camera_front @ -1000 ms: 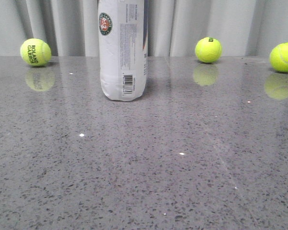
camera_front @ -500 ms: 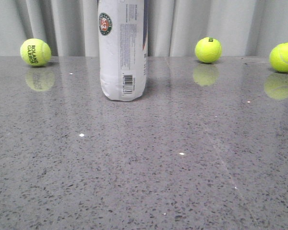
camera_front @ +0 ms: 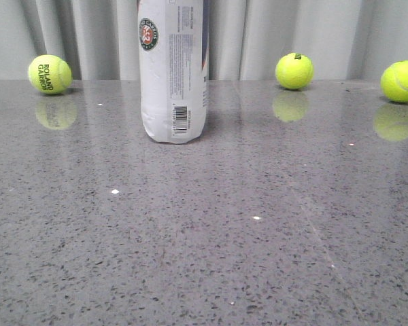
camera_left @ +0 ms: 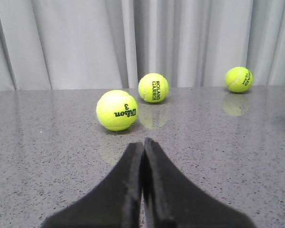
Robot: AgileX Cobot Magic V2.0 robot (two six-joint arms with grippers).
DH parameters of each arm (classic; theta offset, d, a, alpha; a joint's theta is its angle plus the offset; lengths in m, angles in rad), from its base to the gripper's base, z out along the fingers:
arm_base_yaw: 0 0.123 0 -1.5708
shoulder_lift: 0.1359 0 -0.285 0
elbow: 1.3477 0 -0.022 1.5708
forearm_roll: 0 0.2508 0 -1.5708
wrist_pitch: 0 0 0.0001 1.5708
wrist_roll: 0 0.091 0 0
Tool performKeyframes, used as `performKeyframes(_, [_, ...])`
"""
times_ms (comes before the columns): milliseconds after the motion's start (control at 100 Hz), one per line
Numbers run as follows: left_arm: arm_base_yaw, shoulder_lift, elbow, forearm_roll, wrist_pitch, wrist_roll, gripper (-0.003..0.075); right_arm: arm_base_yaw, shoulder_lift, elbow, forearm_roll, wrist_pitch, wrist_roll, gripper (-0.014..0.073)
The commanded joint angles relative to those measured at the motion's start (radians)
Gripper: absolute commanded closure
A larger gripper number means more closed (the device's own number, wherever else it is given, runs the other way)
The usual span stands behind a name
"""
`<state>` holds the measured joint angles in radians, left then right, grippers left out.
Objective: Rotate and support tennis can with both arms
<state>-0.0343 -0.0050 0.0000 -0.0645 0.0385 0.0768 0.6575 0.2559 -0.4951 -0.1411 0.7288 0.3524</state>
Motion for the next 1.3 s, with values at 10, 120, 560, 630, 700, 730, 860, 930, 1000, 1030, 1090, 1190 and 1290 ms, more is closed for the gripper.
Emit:
performKeyframes(10, [0.001, -0.033, 0.044, -0.001, -0.079, -0.01, 0.074, -0.003, 0.008, -0.026, -0.017, -0.069, -0.003, 0.0603])
performKeyframes(120, [0.001, -0.033, 0.044, -0.001, -0.079, -0.01, 0.074, -0.003, 0.008, -0.026, -0.017, -0.069, -0.003, 0.0603])
performKeyframes(560, [0.001, -0.033, 0.044, -0.001, -0.079, -0.01, 0.074, -0.003, 0.008, -0.026, -0.017, -0.069, -0.003, 0.0603])
performKeyframes(630, [0.001, -0.033, 0.044, -0.001, -0.079, -0.01, 0.074, -0.003, 0.008, -0.026, -0.017, -0.069, -0.003, 0.0603])
performKeyframes(700, [0.001, -0.033, 0.044, -0.001, -0.079, -0.01, 0.074, -0.003, 0.008, -0.026, -0.017, -0.069, -0.003, 0.0603])
performKeyframes(730, [0.001, -0.033, 0.044, -0.001, -0.079, -0.01, 0.074, -0.003, 0.008, -0.026, -0.017, -0.069, -0.003, 0.0603])
performKeyframes(860, [0.001, -0.033, 0.044, -0.001, -0.079, -0.01, 0.074, -0.003, 0.008, -0.025, -0.027, -0.071, -0.003, 0.0603])
performKeyframes(930, [0.001, -0.033, 0.044, -0.001, -0.079, -0.01, 0.074, -0.007, 0.008, -0.025, -0.043, -0.074, -0.003, 0.0603])
performKeyframes(1000, [0.001, -0.033, 0.044, -0.001, -0.079, -0.01, 0.074, -0.037, 0.008, -0.025, -0.051, -0.083, -0.007, 0.0603])
performKeyframes(1030, [0.001, -0.033, 0.044, -0.001, -0.079, -0.01, 0.074, -0.058, 0.008, -0.023, -0.051, -0.092, -0.016, 0.0603])
performKeyframes(1090, [0.001, -0.033, 0.044, -0.001, -0.079, -0.01, 0.074, -0.113, 0.008, -0.006, -0.05, -0.145, -0.048, 0.0603])
performKeyframes(1190, [0.001, -0.033, 0.044, -0.001, -0.079, -0.01, 0.074, -0.215, 0.008, 0.064, -0.039, -0.333, -0.084, 0.0603])
performKeyframes(1290, [0.001, -0.033, 0.044, -0.001, -0.079, -0.01, 0.074, -0.322, 0.006, 0.165, -0.03, -0.574, -0.087, 0.0603])
